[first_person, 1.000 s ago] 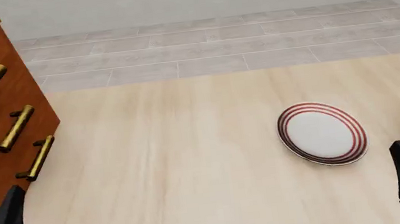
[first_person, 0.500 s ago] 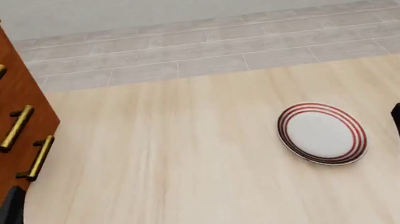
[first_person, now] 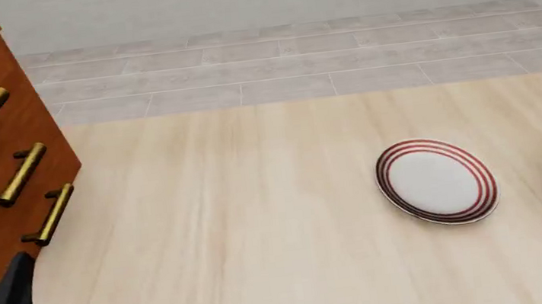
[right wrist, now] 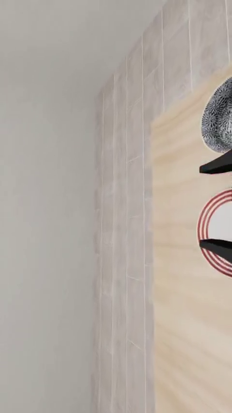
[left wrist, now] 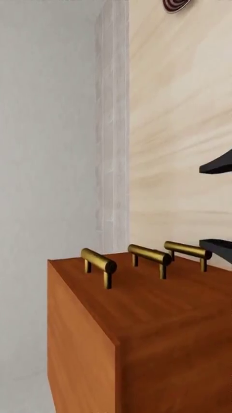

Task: Put the bowl on top of the cabinet.

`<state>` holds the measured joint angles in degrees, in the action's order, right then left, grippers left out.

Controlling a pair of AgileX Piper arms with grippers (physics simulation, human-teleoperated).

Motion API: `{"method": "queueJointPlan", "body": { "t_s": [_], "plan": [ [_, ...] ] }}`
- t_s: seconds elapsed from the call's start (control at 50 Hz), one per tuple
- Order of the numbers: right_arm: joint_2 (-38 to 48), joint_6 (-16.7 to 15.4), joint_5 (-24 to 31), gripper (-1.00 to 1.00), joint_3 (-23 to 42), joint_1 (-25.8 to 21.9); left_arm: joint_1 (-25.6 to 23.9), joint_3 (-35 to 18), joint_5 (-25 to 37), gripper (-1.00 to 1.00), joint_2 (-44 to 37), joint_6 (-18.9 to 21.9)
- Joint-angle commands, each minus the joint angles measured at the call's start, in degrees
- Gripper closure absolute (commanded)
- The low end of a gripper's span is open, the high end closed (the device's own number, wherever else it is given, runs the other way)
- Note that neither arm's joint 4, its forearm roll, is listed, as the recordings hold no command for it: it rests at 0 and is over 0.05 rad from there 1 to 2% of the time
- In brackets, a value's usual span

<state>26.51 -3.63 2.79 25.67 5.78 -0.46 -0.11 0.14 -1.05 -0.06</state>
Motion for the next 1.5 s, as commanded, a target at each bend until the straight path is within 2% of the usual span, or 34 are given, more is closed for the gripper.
{"method": "queueJointPlan", "body": {
  "t_s": [0.02,0.08,0.12,0.24,0.34,0.62,0.66,0.7,0.72,0.78,0.88,0.96,1.04,1.2,1.28,1.5],
  "plan": [
    [3.0,-0.7,3.8,-1.0,4.8,4.6,0.4,0.0,0.2,-1.0,-0.1,-0.6],
    [4.3,0.1,4.8,-1.0,5.6,5.3,0.1,0.0,0.2,-1.0,-0.3,-0.4],
    [5.1,-1.8,5.2,-1.0,6.0,6.7,0.0,0.0,0.2,-1.0,-0.5,-0.3],
    [7.9,-3.2,6.0,-1.0,7.3,9.3,-0.1,0.0,0.2,-1.0,-0.7,-1.1],
    [9.8,-1.2,6.9,-1.0,9.0,11.4,-0.1,0.0,0.2,-1.0,-0.7,-1.3],
    [15.2,-1.5,9.5,-1.0,12.3,14.7,-0.4,0.0,-0.5,-1.0,-1.9,-1.6],
    [15.9,0.3,9.9,-1.0,12.6,14.4,-0.4,0.1,-0.6,-1.0,-2.1,-1.7],
    [16.4,0.2,9.6,-1.0,12.7,15.3,-0.4,0.1,-0.8,-1.0,-2.6,-1.8],
    [17.5,-1.3,9.5,-1.0,12.6,16.5,-0.5,0.1,-1.0,-1.0,-2.7,-1.8],
    [18.1,0.1,9.3,-1.0,12.7,16.3,-0.5,0.1,-1.4,-1.0,-3.3,-1.9],
    [20.6,0.6,9.3,-1.0,13.3,17.5,-0.2,0.1,-2.0,-1.0,-3.9,-1.8],
    [22.7,-0.5,9.3,-1.0,14.1,19.5,-0.2,0.1,-1.8,-1.0,-3.8,-1.7],
    [24.0,1.2,9.7,-1.0,15.0,19.8,-0.1,0.1,-1.9,-1.0,-3.8,-1.7],
    [27.3,0.0,9.2,-1.0,15.2,21.4,0.4,0.1,-1.8,-1.0,-3.9,-1.8],
    [27.8,1.1,9.4,-1.0,15.8,22.5,0.2,0.1,-2.2,-1.0,-4.4,-1.8],
    [28.4,0.6,9.8,-1.0,17.4,25.3,0.2,0.1,-2.4,-1.0,-4.8,-1.6]
  ]
}}
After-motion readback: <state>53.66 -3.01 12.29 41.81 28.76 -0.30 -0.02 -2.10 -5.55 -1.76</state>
